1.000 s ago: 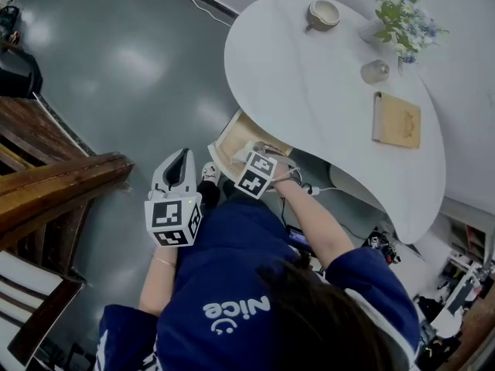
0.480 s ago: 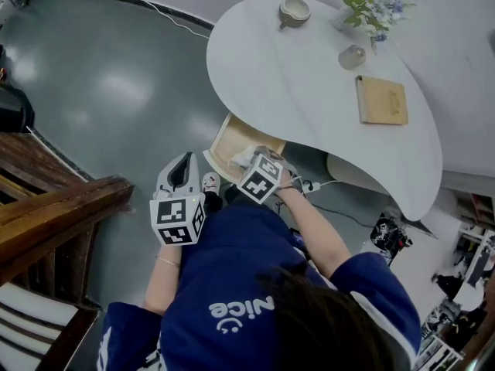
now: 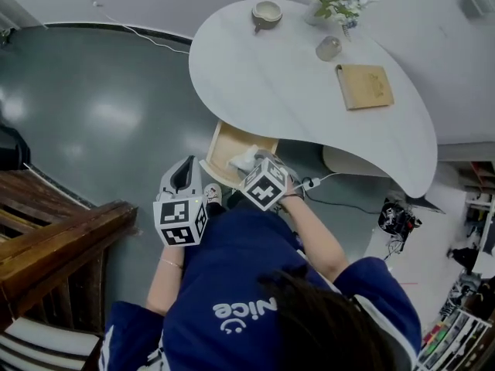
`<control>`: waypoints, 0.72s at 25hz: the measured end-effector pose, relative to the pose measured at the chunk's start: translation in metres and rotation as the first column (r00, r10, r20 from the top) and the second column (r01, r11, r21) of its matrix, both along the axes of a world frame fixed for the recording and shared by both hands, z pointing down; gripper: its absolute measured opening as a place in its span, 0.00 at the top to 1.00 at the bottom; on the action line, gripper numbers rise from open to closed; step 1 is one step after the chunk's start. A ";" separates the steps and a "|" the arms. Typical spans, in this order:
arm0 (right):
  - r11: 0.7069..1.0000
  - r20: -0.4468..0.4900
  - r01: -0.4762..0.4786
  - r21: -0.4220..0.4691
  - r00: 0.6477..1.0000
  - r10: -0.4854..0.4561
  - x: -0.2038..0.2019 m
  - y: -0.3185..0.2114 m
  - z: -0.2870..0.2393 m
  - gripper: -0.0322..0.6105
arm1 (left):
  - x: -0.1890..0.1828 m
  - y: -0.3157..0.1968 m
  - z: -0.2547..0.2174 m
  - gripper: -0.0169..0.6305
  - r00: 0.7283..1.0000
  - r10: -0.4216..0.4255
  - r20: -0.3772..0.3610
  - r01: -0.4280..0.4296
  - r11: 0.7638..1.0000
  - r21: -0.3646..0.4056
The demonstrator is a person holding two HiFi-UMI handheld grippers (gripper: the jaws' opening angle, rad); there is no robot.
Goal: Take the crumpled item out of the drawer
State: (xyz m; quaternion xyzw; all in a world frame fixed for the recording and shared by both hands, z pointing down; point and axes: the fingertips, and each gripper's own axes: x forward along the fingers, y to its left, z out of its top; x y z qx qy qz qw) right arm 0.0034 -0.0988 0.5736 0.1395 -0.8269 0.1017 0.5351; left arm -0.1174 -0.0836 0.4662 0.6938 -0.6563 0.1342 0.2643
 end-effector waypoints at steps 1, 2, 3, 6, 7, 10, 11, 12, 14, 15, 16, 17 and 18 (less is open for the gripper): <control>1.000 0.010 -0.019 -0.002 1.000 0.019 0.000 0.000 -0.004 0.65 | 0.001 -0.001 0.000 0.97 1.000 0.012 0.000 -0.012 1.000 -0.002; 0.999 0.022 -0.039 -0.005 0.999 0.039 0.000 0.000 -0.008 0.65 | 0.003 -0.002 0.001 0.97 1.000 0.023 -0.001 -0.023 1.000 -0.003; 0.998 0.035 -0.060 -0.005 0.998 0.060 0.000 0.000 -0.013 0.65 | 0.004 -0.004 0.000 0.97 0.999 0.035 -0.001 -0.035 0.999 -0.004; 0.992 0.077 -0.123 0.009 0.990 0.121 0.002 -0.002 -0.029 0.65 | 0.009 -0.006 -0.002 0.97 0.997 0.071 -0.004 -0.071 0.997 0.002; 0.990 0.090 -0.142 0.017 0.986 0.140 0.003 -0.003 -0.035 0.65 | 0.011 -0.007 -0.004 0.97 0.997 0.083 -0.005 -0.083 0.997 0.005; 0.979 0.124 -0.200 0.037 0.973 0.194 0.008 -0.007 -0.048 0.65 | 0.017 -0.011 -0.006 0.97 0.993 0.116 -0.005 -0.116 0.993 0.012; 0.974 0.135 -0.221 0.042 0.968 0.214 0.010 -0.008 -0.053 0.65 | 0.019 -0.012 -0.008 0.97 0.992 0.126 -0.005 -0.126 0.992 0.015; 0.969 0.148 -0.243 0.047 0.961 0.234 0.012 -0.009 -0.057 0.65 | 0.020 -0.014 -0.009 0.97 0.991 0.137 -0.005 -0.137 0.990 0.020; 0.956 0.177 -0.291 0.051 0.944 0.278 0.016 -0.012 -0.066 0.65 | 0.023 -0.017 -0.013 0.97 0.988 0.157 -0.004 -0.157 0.987 0.031; 0.948 0.191 -0.313 0.052 0.935 0.298 0.018 -0.013 -0.070 0.65 | 0.025 -0.019 -0.015 0.97 0.986 0.167 -0.003 -0.167 0.985 0.037; 0.942 0.203 -0.333 0.053 0.927 0.316 0.020 -0.013 -0.073 0.65 | 0.027 -0.020 -0.017 0.97 0.984 0.177 -0.003 -0.176 0.983 0.043; 0.935 0.215 -0.351 0.056 0.918 0.332 0.023 -0.014 -0.077 0.65 | 0.029 -0.021 -0.019 0.97 0.983 0.186 -0.003 -0.186 0.981 0.049; 0.928 0.227 -0.368 0.059 0.910 0.347 0.025 -0.015 -0.081 0.65 | 0.031 -0.023 -0.022 0.97 0.981 0.196 -0.002 -0.195 0.979 0.055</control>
